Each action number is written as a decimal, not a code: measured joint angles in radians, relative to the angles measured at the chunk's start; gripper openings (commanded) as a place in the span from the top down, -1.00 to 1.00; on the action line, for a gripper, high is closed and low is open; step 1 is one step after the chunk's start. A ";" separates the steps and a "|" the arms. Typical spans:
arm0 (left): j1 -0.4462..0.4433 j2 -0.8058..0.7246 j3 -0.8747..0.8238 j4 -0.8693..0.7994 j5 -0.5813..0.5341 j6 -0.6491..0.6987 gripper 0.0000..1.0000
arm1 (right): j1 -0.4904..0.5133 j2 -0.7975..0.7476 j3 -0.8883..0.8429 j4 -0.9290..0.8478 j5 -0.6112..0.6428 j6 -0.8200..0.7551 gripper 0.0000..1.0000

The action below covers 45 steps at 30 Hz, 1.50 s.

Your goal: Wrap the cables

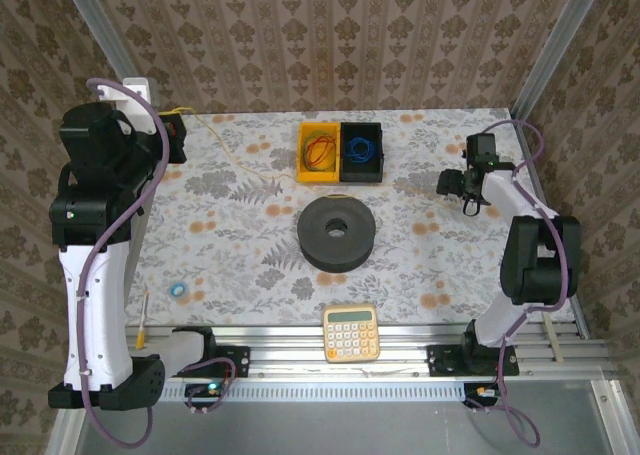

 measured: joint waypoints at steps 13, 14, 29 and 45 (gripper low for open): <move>0.000 0.000 0.000 0.000 0.000 0.000 1.00 | 0.005 0.134 0.082 0.053 0.101 -0.008 -0.32; 0.000 0.000 0.000 0.000 0.000 0.000 1.00 | 0.005 0.144 0.086 0.053 0.104 -0.007 -0.30; 0.000 -0.006 0.013 -0.014 -0.019 0.023 1.00 | 0.002 0.188 0.095 0.076 0.118 0.021 1.00; 0.154 -0.083 0.013 -0.062 -0.063 0.053 1.00 | -0.246 0.037 -0.030 0.338 -0.195 0.260 1.00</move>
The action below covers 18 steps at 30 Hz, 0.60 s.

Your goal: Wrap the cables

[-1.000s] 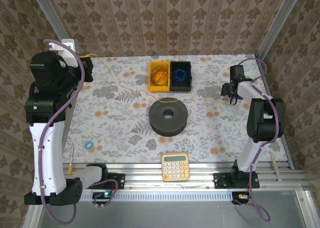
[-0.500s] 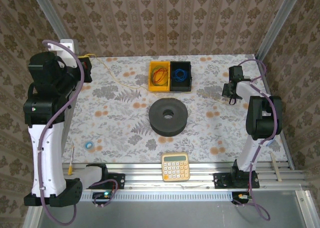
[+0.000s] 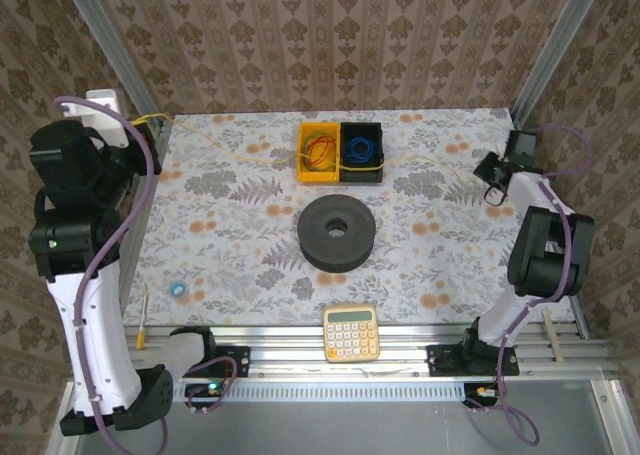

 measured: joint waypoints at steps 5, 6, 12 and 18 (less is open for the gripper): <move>0.158 -0.010 -0.007 -0.031 0.061 0.000 1.00 | -0.117 0.007 -0.123 0.202 -0.217 0.210 1.00; 0.192 -0.010 -0.007 -0.039 0.080 0.000 1.00 | -0.133 0.014 -0.140 0.246 -0.254 0.252 1.00; 0.396 -0.003 -0.003 -0.071 0.193 0.000 1.00 | -0.174 0.073 -0.189 0.465 -0.428 0.455 1.00; 0.496 0.027 0.016 -0.108 0.275 -0.002 1.00 | -0.201 0.117 -0.211 0.647 -0.537 0.603 1.00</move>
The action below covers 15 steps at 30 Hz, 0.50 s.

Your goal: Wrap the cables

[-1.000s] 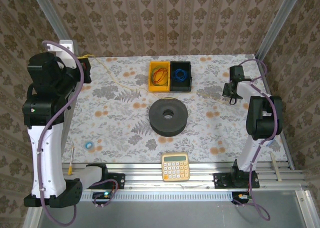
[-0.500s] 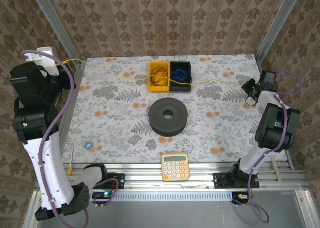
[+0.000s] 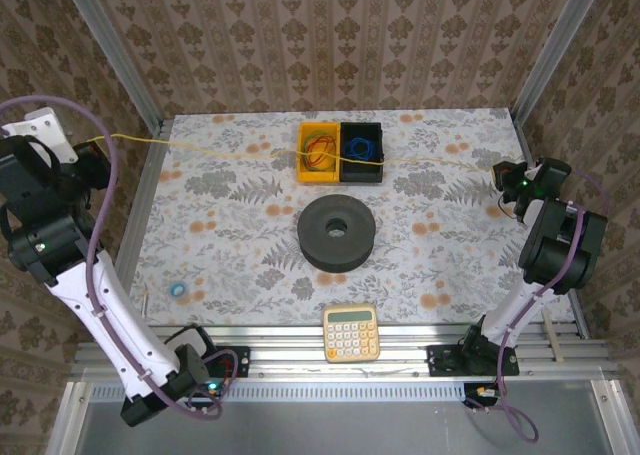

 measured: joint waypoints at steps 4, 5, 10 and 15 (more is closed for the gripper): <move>0.034 0.018 0.019 -0.009 0.047 -0.003 1.00 | -0.021 0.057 -0.020 0.131 -0.068 0.111 1.00; 0.040 0.021 0.025 -0.015 0.055 -0.003 1.00 | -0.024 0.071 -0.022 0.158 -0.080 0.135 1.00; 0.085 0.024 0.051 -0.056 0.113 -0.014 1.00 | -0.029 0.168 -0.029 0.323 -0.146 0.278 1.00; 0.147 0.026 0.074 -0.062 0.176 -0.040 1.00 | -0.029 0.195 -0.032 0.426 -0.190 0.360 1.00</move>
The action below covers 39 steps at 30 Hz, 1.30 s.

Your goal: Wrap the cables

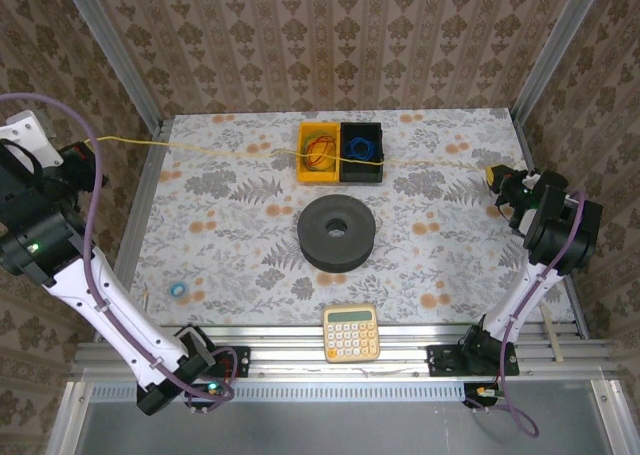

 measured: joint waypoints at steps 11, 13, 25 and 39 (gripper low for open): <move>-0.129 -0.008 -0.031 0.163 0.053 -0.050 1.00 | 0.121 -0.099 0.118 -0.371 0.101 -0.272 1.00; -0.225 -0.008 -0.031 0.169 0.002 -0.029 1.00 | 0.167 -0.129 0.166 -0.472 0.150 -0.351 1.00; -0.551 -0.009 -0.109 0.171 -0.235 0.042 1.00 | 0.340 -0.089 0.436 -0.822 0.290 -0.581 0.86; -0.702 -0.009 -0.127 0.180 -0.378 0.042 1.00 | 0.501 0.091 0.756 -1.040 0.325 -0.657 -0.02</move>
